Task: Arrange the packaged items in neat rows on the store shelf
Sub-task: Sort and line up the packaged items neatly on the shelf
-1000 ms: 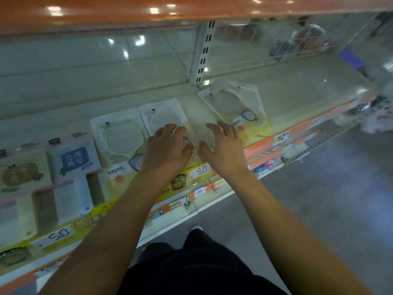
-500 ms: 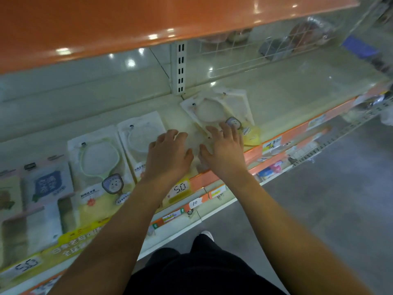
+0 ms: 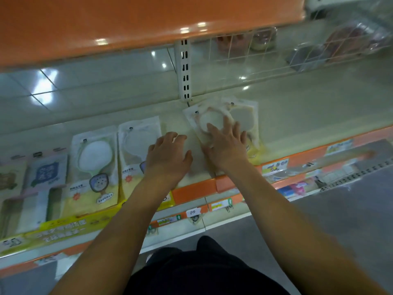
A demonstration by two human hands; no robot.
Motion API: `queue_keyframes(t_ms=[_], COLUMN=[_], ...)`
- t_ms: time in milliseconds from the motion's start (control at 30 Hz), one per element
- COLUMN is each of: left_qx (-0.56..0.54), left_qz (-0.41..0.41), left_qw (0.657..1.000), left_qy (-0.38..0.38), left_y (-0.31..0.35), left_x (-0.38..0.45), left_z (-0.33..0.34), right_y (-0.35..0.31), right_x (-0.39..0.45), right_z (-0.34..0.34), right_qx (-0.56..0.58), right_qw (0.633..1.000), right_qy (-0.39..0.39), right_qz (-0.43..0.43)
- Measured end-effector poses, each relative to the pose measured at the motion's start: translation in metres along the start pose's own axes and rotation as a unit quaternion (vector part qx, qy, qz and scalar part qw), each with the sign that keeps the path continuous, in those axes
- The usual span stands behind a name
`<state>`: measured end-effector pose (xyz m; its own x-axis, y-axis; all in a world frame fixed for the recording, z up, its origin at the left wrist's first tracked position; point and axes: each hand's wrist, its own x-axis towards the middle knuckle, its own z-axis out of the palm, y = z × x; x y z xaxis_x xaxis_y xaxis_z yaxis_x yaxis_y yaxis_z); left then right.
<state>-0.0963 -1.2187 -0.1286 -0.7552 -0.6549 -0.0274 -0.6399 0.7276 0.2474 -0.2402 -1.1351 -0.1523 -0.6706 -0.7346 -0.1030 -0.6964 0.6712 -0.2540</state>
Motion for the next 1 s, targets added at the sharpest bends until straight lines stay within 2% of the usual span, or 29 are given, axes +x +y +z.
queue_keyframes(t_ms=[333,433,733,833,1000], left_qx=[0.006,0.004,0.003,0.009,0.002], left_qz=[-0.043,-0.050,-0.073,-0.081,-0.095], left_qw=[0.999,0.999,0.997,0.996,0.994], left_qy=[0.013,0.014,0.024,0.032,0.052], left_y=[0.019,0.023,0.018,0.010,-0.017], left_x=[0.000,-0.001,-0.007,-0.011,-0.023], left_z=[0.006,0.006,0.003,0.001,-0.006], right_y=[0.013,0.016,0.016,0.006,-0.026], right_x=[0.009,0.009,0.008,0.008,0.005], right_z=[-0.011,-0.009,-0.013,-0.011,-0.009], right_qx=[-0.027,-0.023,0.047,0.091,0.101], right_qw=[0.999,0.999,0.996,0.991,0.988], right_qy=[-0.007,0.014,0.061,0.065,0.083], right_qz=[-0.021,-0.036,-0.052,-0.069,-0.079])
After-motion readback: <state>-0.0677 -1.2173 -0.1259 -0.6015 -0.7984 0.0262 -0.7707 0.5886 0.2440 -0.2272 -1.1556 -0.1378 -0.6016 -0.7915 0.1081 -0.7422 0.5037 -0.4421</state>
